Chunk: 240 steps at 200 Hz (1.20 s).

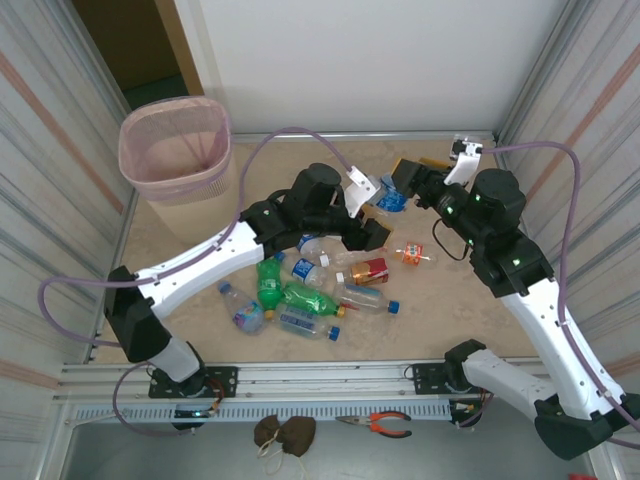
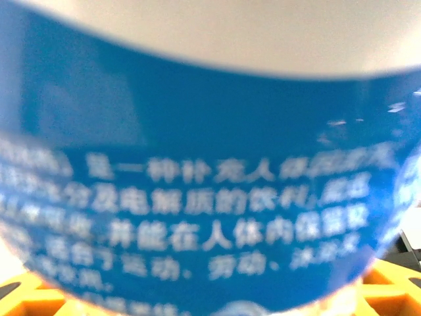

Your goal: Put the plastic bottles in the bin

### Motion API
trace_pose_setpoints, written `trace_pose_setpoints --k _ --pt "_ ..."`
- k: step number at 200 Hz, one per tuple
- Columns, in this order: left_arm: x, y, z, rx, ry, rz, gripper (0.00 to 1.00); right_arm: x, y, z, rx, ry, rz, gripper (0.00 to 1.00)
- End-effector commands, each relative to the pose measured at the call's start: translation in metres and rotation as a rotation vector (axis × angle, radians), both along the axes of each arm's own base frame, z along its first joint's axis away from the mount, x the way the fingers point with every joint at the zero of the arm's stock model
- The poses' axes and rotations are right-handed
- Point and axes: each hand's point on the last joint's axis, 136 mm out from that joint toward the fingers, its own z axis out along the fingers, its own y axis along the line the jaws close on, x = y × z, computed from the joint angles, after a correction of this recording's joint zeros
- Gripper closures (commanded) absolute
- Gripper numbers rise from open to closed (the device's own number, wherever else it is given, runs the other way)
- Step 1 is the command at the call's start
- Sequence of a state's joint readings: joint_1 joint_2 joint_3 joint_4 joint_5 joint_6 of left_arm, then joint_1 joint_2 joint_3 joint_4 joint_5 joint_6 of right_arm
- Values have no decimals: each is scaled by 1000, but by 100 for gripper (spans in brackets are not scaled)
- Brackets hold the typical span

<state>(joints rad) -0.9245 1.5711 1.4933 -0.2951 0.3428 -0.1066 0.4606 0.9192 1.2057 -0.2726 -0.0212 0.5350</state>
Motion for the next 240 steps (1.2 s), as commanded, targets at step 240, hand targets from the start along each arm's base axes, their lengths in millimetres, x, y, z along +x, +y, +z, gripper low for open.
trace_pose_setpoints --k 240 --pt "136 394 78 191 94 1051 52 -15 -19 29 -29 -56 -58 23"
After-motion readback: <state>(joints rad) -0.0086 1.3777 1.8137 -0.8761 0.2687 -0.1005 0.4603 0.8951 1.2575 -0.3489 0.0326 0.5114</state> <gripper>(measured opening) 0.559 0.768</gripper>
